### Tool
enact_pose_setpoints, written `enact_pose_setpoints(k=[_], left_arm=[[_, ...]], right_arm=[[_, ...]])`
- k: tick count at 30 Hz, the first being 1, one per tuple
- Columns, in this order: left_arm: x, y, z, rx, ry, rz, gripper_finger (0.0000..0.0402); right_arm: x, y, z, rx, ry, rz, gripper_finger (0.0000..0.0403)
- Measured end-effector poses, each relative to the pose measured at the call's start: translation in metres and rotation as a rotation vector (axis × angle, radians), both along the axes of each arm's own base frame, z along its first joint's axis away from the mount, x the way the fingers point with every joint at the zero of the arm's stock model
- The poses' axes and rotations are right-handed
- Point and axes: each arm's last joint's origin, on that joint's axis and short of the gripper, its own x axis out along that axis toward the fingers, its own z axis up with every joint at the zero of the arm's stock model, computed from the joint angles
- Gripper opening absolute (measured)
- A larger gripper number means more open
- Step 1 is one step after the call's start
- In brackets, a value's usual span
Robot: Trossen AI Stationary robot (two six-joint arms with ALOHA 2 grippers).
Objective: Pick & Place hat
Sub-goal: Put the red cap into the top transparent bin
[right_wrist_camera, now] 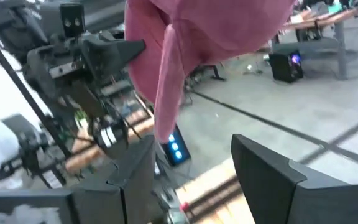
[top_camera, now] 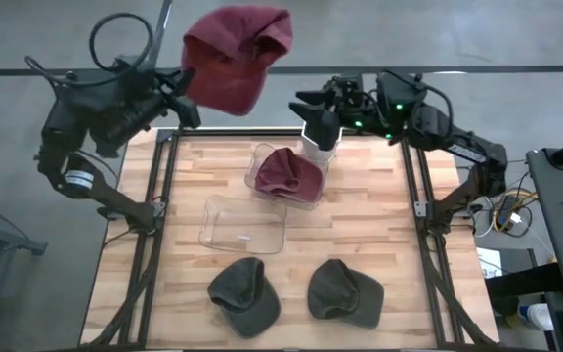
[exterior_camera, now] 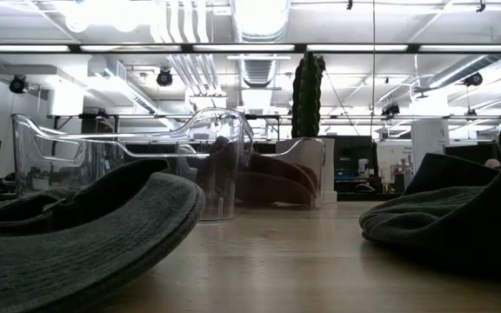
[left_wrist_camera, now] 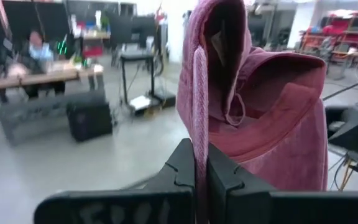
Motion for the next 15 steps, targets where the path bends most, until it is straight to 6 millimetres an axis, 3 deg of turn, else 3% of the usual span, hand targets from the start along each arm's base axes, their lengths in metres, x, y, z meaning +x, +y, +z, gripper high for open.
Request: enact_pose_setpoints(k=[7, 15], left_arm=[[0.020, -0.001, 0.005, 0.081, 0.031, -0.012, 0.0006], [0.028, -0.002, 0.004, 0.089, 0.034, -0.072, 0.0005]], right_arm=[[0.029, -0.003, -0.003, -0.040, -0.127, -0.003, 0.0203], [0.042, -0.005, -0.010, -0.080, -0.116, -0.051, 0.0178]])
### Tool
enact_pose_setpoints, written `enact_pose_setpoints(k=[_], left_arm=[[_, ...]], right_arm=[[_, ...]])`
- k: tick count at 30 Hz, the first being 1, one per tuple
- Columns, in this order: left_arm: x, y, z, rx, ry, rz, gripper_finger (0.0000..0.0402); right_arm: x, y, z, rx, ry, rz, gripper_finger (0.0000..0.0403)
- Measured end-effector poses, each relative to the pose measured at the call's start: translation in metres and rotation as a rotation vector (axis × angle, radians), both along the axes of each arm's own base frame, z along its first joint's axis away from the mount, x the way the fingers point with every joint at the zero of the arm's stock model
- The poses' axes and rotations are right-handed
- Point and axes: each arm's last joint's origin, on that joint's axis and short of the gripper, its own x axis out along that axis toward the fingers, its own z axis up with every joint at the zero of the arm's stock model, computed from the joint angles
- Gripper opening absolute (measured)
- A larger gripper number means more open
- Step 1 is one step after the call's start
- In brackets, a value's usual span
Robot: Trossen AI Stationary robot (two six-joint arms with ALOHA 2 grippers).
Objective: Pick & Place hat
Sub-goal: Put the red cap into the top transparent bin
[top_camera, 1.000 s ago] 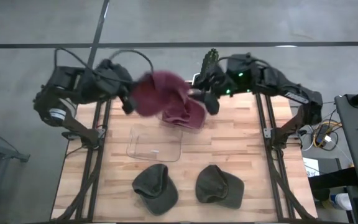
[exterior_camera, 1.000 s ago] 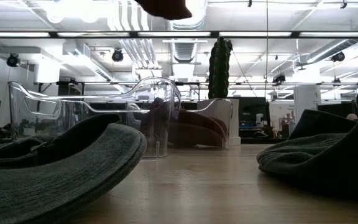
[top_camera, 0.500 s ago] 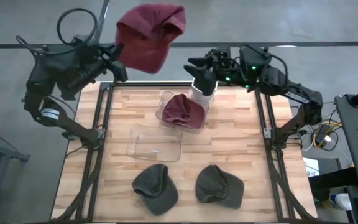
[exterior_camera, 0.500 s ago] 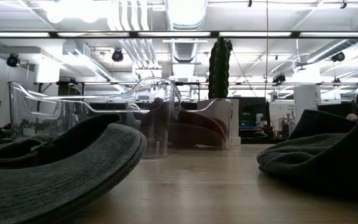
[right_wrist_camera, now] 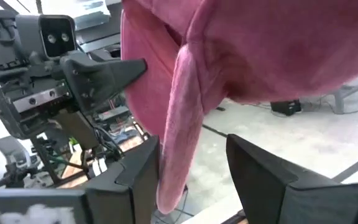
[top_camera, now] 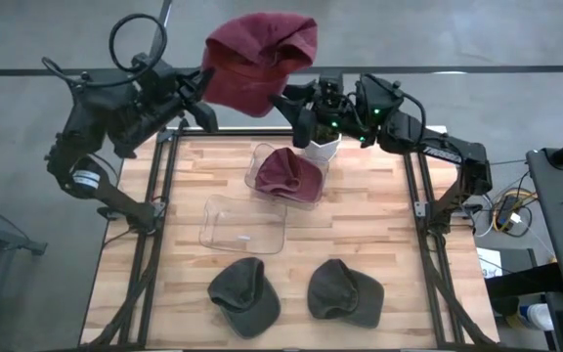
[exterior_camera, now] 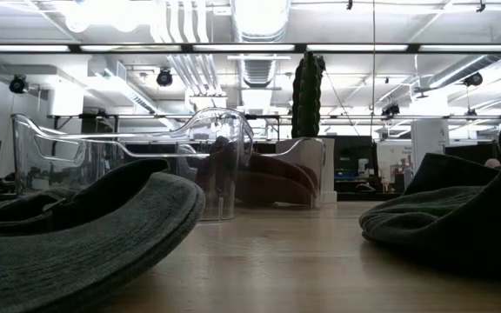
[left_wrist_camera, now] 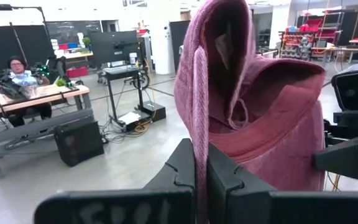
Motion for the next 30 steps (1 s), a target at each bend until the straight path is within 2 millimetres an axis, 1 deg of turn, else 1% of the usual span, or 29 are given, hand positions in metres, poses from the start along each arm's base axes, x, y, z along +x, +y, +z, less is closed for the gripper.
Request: enact_pose_setpoints(k=[4, 6, 8, 11, 12, 14, 17, 20, 24, 30], left_arm=[[-0.001, 0.000, 0.001, -0.006, -0.014, -0.009, 0.0006], [-0.001, 0.000, 0.001, -0.007, -0.015, -0.011, 0.0007], [0.000, 0.000, 0.001, -0.007, -0.015, -0.021, 0.0007], [0.000, -0.001, 0.001, -0.007, -0.021, -0.035, 0.0008], [0.000, -0.001, 0.001, -0.007, -0.022, -0.044, 0.0008], [0.000, -0.001, 0.002, 0.001, -0.014, -0.074, 0.0008], [0.000, -0.001, 0.001, -0.002, -0.011, -0.070, 0.0011], [-0.001, -0.001, 0.000, -0.029, -0.024, -0.078, 0.0023], [-0.002, -0.002, -0.004, -0.038, 0.012, -0.114, 0.0056], [-0.004, -0.002, -0.008, -0.059, 0.036, -0.101, 0.0120]], right_arm=[[0.003, 0.000, -0.002, 0.000, 0.006, 0.000, 0.0165], [0.004, -0.001, -0.003, 0.008, 0.006, 0.001, 0.0148], [0.004, -0.001, -0.003, 0.008, 0.006, 0.002, 0.0116], [0.004, -0.001, -0.004, 0.002, 0.010, 0.004, 0.0043], [0.004, -0.001, -0.004, -0.002, 0.013, 0.003, 0.0028], [0.004, -0.002, -0.004, 0.004, 0.014, 0.008, 0.0020], [0.004, -0.001, -0.005, 0.007, 0.027, 0.007, 0.0014], [0.002, -0.001, -0.006, 0.013, 0.053, 0.012, 0.0013], [-0.005, 0.000, -0.007, 0.014, 0.112, 0.001, 0.0012], [-0.020, 0.000, -0.007, 0.005, 0.204, -0.041, 0.0012]])
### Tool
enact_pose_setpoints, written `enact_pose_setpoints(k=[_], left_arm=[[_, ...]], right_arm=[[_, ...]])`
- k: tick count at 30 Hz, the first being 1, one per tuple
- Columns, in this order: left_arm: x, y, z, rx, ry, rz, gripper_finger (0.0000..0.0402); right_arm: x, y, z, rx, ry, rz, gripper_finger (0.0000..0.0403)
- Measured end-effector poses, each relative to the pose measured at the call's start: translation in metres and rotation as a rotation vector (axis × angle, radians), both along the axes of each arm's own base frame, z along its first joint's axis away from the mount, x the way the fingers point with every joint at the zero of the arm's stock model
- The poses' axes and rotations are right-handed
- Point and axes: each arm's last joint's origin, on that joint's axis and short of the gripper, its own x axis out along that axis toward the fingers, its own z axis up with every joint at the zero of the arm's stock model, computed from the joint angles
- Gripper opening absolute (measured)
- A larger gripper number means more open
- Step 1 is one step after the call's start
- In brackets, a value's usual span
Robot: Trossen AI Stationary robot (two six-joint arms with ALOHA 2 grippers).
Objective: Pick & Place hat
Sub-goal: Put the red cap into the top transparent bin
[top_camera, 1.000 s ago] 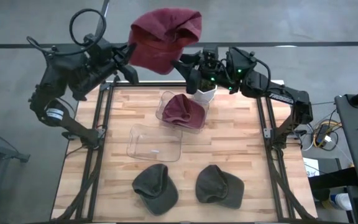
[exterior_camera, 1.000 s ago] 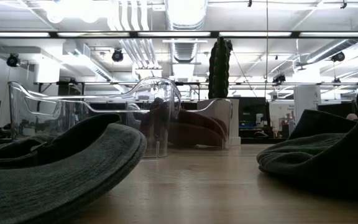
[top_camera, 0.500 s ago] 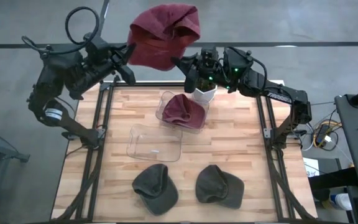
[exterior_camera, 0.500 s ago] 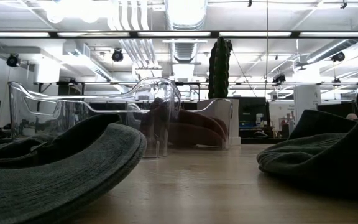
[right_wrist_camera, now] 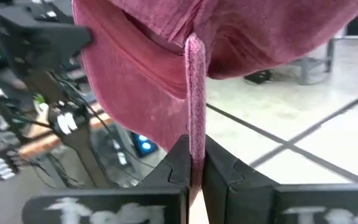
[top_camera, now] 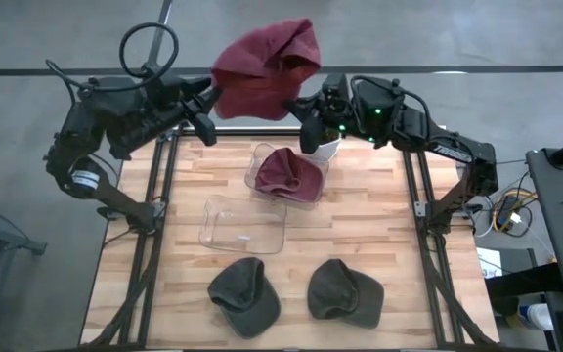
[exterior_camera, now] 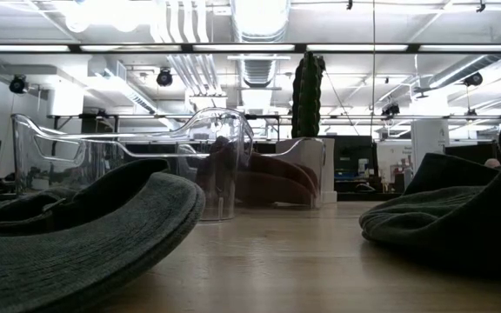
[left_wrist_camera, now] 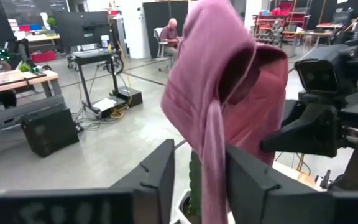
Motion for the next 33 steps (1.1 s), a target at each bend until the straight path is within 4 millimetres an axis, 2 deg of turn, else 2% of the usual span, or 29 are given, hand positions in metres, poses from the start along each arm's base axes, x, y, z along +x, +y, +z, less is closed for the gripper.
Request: enact_pose_setpoints(k=[4, 10, 16, 26, 33], left_arm=[[-0.002, 0.000, -0.001, 0.001, 0.017, 0.006, 0.0147], [-0.007, -0.001, -0.007, -0.003, 0.087, 0.009, 0.0152], [-0.009, -0.001, -0.015, -0.042, 0.138, 0.011, 0.0153], [-0.010, -0.001, -0.016, -0.067, 0.131, -0.009, 0.0153], [-0.009, -0.001, -0.017, -0.088, 0.112, -0.006, 0.0153]], right_arm=[[-0.012, -0.004, 0.001, -0.013, 0.060, -0.030, 0.0012], [-0.033, -0.014, -0.008, 0.022, 0.225, -0.044, 0.0012], [-0.045, -0.020, -0.029, 0.134, 0.448, 0.102, 0.0012], [-0.031, -0.032, -0.072, 0.228, 0.756, 0.204, 0.0012], [-0.009, -0.044, -0.108, 0.221, 0.959, 0.244, 0.0012]])
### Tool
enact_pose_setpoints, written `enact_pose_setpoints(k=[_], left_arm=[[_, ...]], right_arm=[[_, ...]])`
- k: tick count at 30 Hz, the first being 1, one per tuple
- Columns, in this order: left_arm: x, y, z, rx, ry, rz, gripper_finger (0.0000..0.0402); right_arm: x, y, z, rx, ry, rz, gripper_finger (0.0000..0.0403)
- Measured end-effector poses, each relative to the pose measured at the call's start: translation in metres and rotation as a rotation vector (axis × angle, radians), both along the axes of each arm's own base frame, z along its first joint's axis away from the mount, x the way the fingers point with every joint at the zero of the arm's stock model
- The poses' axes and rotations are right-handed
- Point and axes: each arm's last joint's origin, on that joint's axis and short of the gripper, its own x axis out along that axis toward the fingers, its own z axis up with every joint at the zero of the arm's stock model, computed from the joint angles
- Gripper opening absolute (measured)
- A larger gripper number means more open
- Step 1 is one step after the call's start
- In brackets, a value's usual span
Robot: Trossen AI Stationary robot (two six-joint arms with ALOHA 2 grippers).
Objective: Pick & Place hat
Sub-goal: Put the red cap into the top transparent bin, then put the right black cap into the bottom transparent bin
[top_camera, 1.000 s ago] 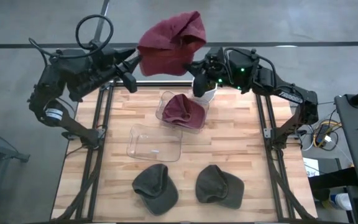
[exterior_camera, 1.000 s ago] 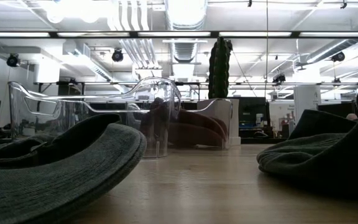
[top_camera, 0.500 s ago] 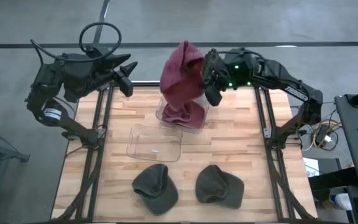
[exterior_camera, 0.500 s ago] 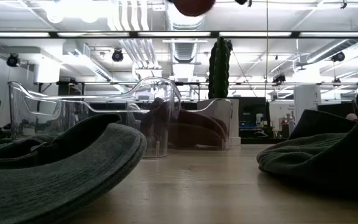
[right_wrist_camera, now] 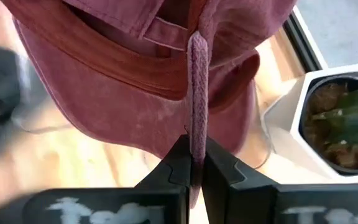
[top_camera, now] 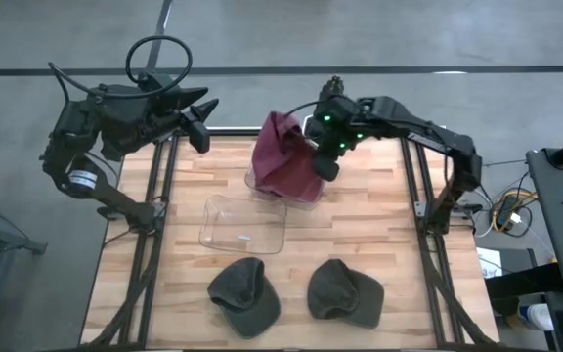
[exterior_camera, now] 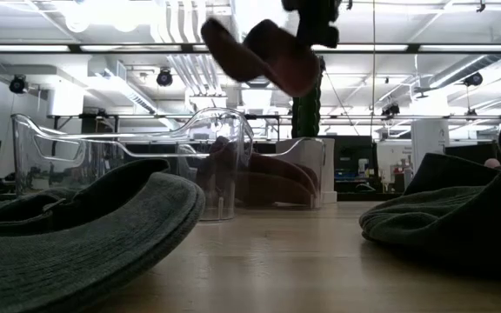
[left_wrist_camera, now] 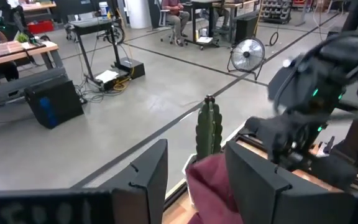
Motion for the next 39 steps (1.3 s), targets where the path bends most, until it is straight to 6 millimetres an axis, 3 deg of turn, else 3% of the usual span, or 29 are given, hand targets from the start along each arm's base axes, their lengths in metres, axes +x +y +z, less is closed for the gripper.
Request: enact_pose_setpoints(k=[14, 21, 25, 30, 39], left_arm=[[0.001, 0.000, 0.000, 0.004, 0.005, -0.001, 0.0153], [0.001, 0.000, 0.000, 0.010, 0.011, -0.003, 0.0153], [0.001, 0.000, 0.000, 0.010, 0.012, -0.003, 0.0153], [0.001, 0.000, 0.000, 0.011, 0.013, -0.003, 0.0153], [0.002, 0.000, -0.001, 0.026, 0.029, -0.007, 0.0153]], right_arm=[[0.048, -0.026, -0.091, -0.099, 0.406, 0.056, 0.0012], [0.064, -0.031, -0.124, -0.077, 0.487, 0.077, 0.0013], [0.065, -0.032, -0.126, -0.068, 0.490, 0.051, 0.0022], [0.063, -0.031, -0.121, -0.063, 0.474, 0.012, 0.0082], [0.038, -0.021, -0.071, -0.069, 0.334, -0.092, 0.0198]])
